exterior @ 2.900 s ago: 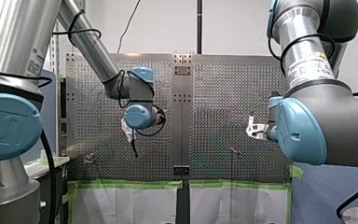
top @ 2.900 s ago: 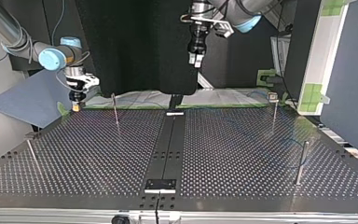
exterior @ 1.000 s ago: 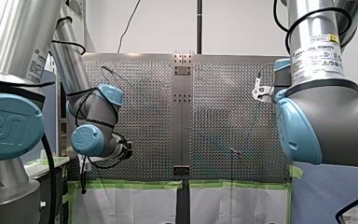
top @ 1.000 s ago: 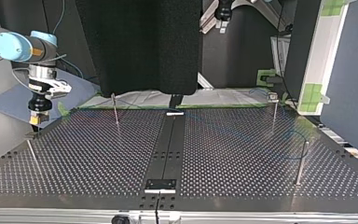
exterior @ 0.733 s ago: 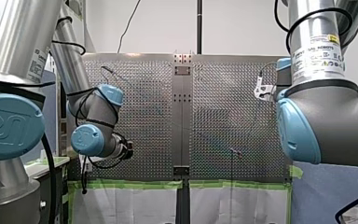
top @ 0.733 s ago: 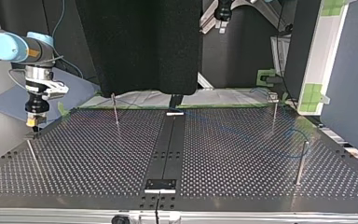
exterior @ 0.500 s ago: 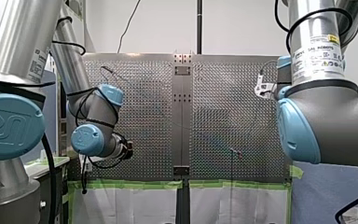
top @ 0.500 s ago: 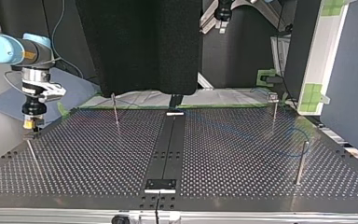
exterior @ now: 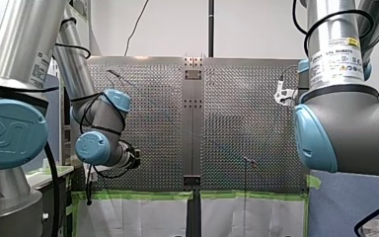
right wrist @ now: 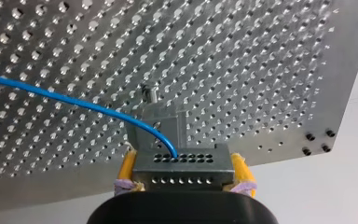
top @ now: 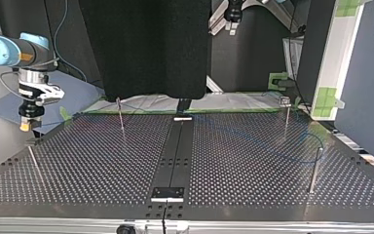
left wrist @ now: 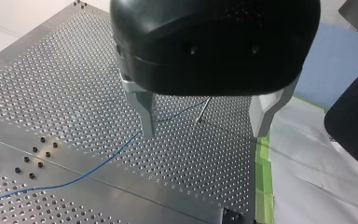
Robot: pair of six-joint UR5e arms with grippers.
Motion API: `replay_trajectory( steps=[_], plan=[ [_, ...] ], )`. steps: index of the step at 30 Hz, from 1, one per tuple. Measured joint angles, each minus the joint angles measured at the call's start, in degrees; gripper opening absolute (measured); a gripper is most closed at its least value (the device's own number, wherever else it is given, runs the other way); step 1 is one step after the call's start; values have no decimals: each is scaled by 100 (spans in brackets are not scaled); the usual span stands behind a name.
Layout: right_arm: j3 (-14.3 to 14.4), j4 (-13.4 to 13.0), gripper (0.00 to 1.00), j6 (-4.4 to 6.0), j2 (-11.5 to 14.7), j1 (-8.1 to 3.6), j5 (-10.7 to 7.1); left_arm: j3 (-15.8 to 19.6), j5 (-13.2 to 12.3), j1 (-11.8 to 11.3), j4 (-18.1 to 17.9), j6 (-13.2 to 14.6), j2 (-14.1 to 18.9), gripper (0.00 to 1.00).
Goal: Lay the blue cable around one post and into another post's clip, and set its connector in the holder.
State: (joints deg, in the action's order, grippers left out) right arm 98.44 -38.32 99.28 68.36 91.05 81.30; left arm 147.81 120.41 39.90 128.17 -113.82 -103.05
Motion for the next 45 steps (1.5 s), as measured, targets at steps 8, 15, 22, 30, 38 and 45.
replay_trajectory(
  steps=[8, 15, 22, 30, 38, 45],
  plan=[
    [3, 14, 25, -13, -4, -100, -11, 0, -5, -1, 13, -19, 0, 100],
    [-10, 18, 25, -15, -16, -160, -85, -32, -20, -17, 40, -26, 0, 100],
    [-155, 155, 25, -4, -58, -174, -200, -98, -202, -42, 139, -58, -1, 100],
    [-392, 324, 25, 42, -148, -179, -277, -104, -243, -57, 174, -76, -2, 100],
    [-623, 508, 25, 54, -362, -185, -305, -106, -243, -77, 183, -119, -2, 100],
    [-667, 571, 25, 44, -393, -219, -307, -106, -243, -98, 183, -123, -4, 100]
  ],
)
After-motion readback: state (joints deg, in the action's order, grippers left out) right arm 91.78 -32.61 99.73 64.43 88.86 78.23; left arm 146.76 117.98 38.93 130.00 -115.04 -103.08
